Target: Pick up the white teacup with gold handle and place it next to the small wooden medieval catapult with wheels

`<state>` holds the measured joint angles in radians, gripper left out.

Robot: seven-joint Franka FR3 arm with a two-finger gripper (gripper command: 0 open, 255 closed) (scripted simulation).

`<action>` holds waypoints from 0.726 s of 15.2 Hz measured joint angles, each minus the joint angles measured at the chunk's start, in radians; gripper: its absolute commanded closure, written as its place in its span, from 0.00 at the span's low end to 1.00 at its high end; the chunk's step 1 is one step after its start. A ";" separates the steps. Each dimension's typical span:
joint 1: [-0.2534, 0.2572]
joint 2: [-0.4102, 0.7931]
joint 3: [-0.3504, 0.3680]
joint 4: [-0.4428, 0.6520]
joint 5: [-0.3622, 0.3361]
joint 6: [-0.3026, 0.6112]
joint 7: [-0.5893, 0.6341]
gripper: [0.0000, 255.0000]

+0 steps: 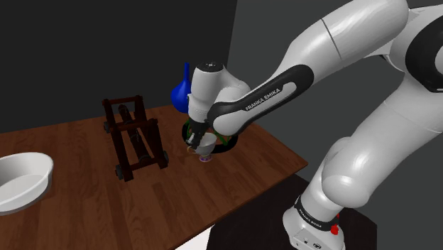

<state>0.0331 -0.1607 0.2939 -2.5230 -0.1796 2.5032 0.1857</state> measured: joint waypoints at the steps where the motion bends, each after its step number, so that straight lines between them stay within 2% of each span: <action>1: 0.000 0.000 0.000 0.000 0.001 -0.001 -0.001 0.00; 7: -0.003 0.001 -0.003 -0.001 0.000 -0.003 -0.001 0.00; 11: 0.016 -0.079 -0.008 0.026 0.049 -0.104 -0.037 0.00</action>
<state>0.0492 -0.2397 0.2855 -2.4971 -0.1307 2.3996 0.1490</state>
